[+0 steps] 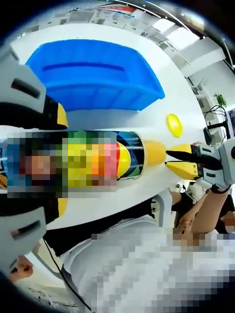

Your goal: Open the lid of the chip container on the table, take out the chips, place them into the box in front of the container, and close the lid

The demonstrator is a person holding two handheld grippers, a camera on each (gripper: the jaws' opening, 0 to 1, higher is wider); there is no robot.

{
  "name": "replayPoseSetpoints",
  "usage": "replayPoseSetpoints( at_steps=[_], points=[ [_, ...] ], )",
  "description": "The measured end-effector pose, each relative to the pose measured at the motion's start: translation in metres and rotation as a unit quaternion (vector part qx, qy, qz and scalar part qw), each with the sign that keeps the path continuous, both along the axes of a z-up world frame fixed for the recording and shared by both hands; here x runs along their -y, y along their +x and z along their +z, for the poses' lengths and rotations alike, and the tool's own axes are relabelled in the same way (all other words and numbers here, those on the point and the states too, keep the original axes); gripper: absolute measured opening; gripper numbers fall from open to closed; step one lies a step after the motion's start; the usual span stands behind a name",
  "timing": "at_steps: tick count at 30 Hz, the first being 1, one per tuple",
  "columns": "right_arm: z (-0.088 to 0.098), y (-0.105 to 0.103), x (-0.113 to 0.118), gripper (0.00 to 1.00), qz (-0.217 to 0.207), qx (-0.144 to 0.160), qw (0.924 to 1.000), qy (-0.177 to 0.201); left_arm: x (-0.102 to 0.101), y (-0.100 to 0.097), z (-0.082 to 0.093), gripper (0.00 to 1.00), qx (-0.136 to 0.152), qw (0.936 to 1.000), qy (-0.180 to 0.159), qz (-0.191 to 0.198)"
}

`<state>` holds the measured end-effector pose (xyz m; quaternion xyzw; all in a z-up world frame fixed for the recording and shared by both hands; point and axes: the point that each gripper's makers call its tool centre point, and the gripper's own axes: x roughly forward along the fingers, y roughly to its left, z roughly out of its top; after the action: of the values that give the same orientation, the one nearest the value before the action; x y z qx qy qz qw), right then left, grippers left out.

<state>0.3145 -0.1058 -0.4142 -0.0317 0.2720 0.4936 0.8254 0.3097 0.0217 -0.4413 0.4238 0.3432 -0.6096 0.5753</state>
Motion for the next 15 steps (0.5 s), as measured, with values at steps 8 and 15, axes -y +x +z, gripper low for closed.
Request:
replayPoseSetpoints(
  at_steps=[8,15],
  points=[
    [-0.0004,0.0014,0.0006,0.1,0.001,0.012,0.9999,-0.012,-0.0007,0.0031,0.0014,0.49,0.002,1.0,-0.004,-0.001],
    [-0.0037,0.0028,0.0024,0.07,0.001,0.022,0.9994,-0.028,-0.0022,0.0007,0.0004,0.49,0.0,1.0,-0.002,-0.003]
  ],
)
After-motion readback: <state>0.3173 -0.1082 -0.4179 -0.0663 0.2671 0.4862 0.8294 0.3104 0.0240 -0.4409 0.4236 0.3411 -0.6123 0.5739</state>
